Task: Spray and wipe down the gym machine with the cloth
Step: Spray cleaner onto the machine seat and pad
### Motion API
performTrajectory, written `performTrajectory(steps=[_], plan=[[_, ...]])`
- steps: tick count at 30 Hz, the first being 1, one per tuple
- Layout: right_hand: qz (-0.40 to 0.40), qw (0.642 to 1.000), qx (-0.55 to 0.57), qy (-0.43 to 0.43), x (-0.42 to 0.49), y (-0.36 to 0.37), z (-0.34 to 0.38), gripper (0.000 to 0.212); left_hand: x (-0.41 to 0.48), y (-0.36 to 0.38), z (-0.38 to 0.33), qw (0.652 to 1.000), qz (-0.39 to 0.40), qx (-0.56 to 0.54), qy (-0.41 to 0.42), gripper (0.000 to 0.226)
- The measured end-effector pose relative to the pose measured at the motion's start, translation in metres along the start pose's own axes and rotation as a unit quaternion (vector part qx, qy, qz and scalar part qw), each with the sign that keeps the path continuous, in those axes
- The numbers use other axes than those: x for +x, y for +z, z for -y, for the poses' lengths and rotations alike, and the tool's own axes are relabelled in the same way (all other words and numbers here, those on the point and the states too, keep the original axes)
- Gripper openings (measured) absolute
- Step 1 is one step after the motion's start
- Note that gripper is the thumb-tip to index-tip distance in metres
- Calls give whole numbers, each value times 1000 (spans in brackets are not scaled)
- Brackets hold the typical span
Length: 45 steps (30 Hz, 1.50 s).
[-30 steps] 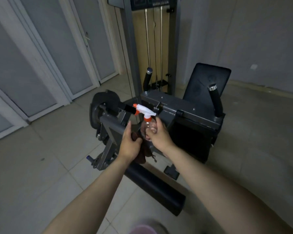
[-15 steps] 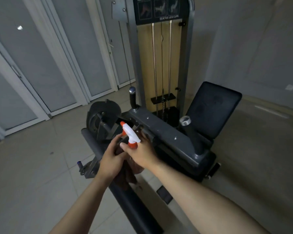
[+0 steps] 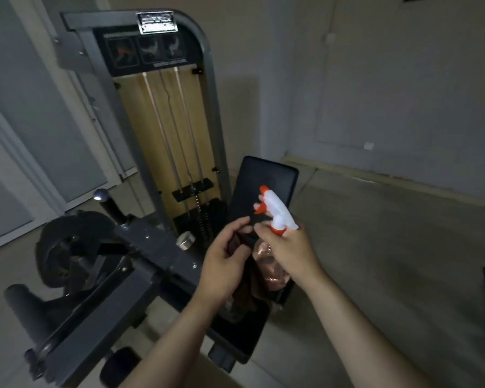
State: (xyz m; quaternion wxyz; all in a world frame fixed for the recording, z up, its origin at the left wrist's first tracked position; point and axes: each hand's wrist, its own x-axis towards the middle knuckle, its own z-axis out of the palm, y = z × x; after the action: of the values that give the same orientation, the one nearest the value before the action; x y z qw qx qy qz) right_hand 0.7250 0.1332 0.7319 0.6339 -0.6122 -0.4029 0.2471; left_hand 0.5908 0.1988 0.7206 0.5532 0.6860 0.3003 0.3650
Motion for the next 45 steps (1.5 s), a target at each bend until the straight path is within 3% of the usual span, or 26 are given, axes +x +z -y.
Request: performTrajectory(steps=[4, 10, 16, 19, 22, 28, 34, 39, 42, 45], plan=[[-31, 999, -10, 35, 11, -50, -26, 65, 31, 55, 34, 998, 23, -24, -62, 48], [-81, 986, 6, 144, 55, -91, -78, 48, 90, 113, 82, 982, -11, -64, -176, 35], [-46, 983, 10, 179, 146, -109, -122, 51, 187, 164, 118, 969, -48, -104, -218, 26], [-18, 981, 7, 193, 206, -105, -140, 49, 235, 167, 131, 959, -102, -131, -229, 25], [12, 979, 15, 202, 259, -99, -159, 48, 276, 161, 142, 967, -126, -83, -203, 30], [55, 970, -13, 235, 329, -85, -186, 53, 326, 139, 167, 982, -82, 58, -162, 31], [114, 956, -109, 249, 397, -71, -208, 52, 373, 119, 213, 965, -87, 122, -216, 37], [158, 945, -132, 253, 450, -71, -231, 42, 416, 129, 239, 947, -151, 47, -280, 30], [187, 937, -146, 256, 479, -76, -247, 50, 441, 139, 245, 936, -191, -9, -296, 28], [209, 927, -140, 278, 497, -82, -261, 44, 461, 147, 250, 918, -259, -49, -297, 25]])
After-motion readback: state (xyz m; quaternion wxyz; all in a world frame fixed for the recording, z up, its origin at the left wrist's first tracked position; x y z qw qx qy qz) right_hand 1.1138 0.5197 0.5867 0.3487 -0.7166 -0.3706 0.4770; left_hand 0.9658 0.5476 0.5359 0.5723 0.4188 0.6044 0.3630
